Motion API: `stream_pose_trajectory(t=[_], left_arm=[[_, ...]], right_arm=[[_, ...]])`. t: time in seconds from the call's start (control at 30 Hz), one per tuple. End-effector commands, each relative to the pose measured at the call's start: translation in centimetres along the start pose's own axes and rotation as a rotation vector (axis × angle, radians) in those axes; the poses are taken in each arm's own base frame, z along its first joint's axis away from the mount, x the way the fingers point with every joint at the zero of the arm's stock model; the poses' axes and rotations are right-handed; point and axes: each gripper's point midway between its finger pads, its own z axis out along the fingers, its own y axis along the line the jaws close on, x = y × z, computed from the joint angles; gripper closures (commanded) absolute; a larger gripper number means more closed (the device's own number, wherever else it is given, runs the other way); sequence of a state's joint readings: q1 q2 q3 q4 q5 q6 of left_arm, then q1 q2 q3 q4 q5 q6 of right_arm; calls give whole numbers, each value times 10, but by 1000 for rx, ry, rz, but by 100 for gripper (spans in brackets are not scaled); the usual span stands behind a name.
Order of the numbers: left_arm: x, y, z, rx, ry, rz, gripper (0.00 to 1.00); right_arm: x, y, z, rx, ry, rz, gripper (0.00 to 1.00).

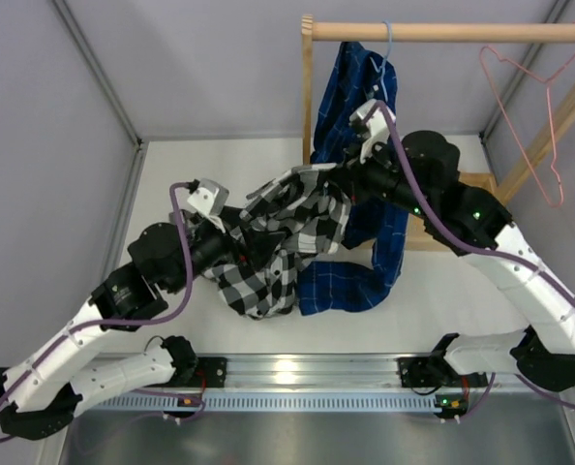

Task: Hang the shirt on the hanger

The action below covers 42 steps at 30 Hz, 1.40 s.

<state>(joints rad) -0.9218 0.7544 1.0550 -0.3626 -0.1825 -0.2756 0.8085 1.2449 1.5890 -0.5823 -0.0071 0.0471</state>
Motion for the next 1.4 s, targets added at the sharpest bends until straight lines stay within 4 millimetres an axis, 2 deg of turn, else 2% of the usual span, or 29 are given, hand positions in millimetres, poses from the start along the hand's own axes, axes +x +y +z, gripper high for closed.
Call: stream_pose_trajectory(t=[0.0, 0.07, 0.1, 0.13, 0.2, 0.23, 0.3, 0.37, 0.4, 0.43, 0.5, 0.53, 0.6, 0.7, 0.73, 0.77, 0.83, 0.97, 1.0, 1.03, 1.13, 1.37], left_arm=[[-40, -25, -10, 125, -60, 105, 2], [-56, -21, -10, 89, -92, 115, 2], [-76, -16, -13, 46, -131, 110, 2], [-73, -15, 1, 24, -98, 124, 2], [-69, -9, 15, -30, -28, 151, 2], [-70, -13, 33, -38, 11, 163, 2], [-55, -16, 48, -23, 96, 191, 2], [-36, -30, 64, 53, 166, 197, 6], [-29, -34, 66, 86, 188, 198, 10], [-19, -48, 66, 171, 221, 189, 12], [-4, -49, 69, 187, 262, 172, 18], [-1, -43, 71, 156, 271, 160, 25], [9, -29, 76, 91, 298, 145, 27], [21, -1, 86, 6, 335, 89, 37], [23, 0, 87, 19, 349, 65, 40], [26, 5, 89, 26, 364, 34, 49], [38, 8, 94, 40, 401, 8, 55], [54, 1, 98, 136, 438, -48, 56], [52, -10, 98, 209, 427, -65, 55], [56, -12, 97, 233, 436, -82, 55], [52, -25, 97, 314, 417, -93, 54], [54, -32, 98, 370, 407, -103, 55]], right_arm=[[13, -24, -15, 107, 117, -84, 100], [18, -25, -19, 110, 128, -91, 100], [21, -26, -20, 110, 134, -91, 100], [27, -26, -21, 111, 143, -91, 100], [31, -29, -23, 125, 148, -97, 100], [31, -30, -26, 131, 147, -101, 100], [33, -36, -28, 163, 149, -104, 100], [33, -36, -30, 166, 149, -104, 100], [33, -38, -32, 177, 147, -103, 100], [33, -40, -33, 189, 143, -99, 100], [34, -46, -34, 225, 146, -97, 100], [36, -47, -35, 228, 151, -99, 100], [36, -47, -34, 228, 152, -98, 100], [36, -44, -34, 213, 147, -93, 100], [37, -43, -33, 207, 149, -93, 100], [36, -43, -34, 205, 147, -93, 100], [37, -43, -33, 205, 150, -93, 100], [36, -41, -32, 193, 146, -96, 100], [35, -41, -32, 191, 143, -95, 100], [35, -40, -31, 190, 145, -95, 100], [36, -41, -29, 194, 149, -95, 100], [38, -41, -23, 191, 157, -94, 100]])
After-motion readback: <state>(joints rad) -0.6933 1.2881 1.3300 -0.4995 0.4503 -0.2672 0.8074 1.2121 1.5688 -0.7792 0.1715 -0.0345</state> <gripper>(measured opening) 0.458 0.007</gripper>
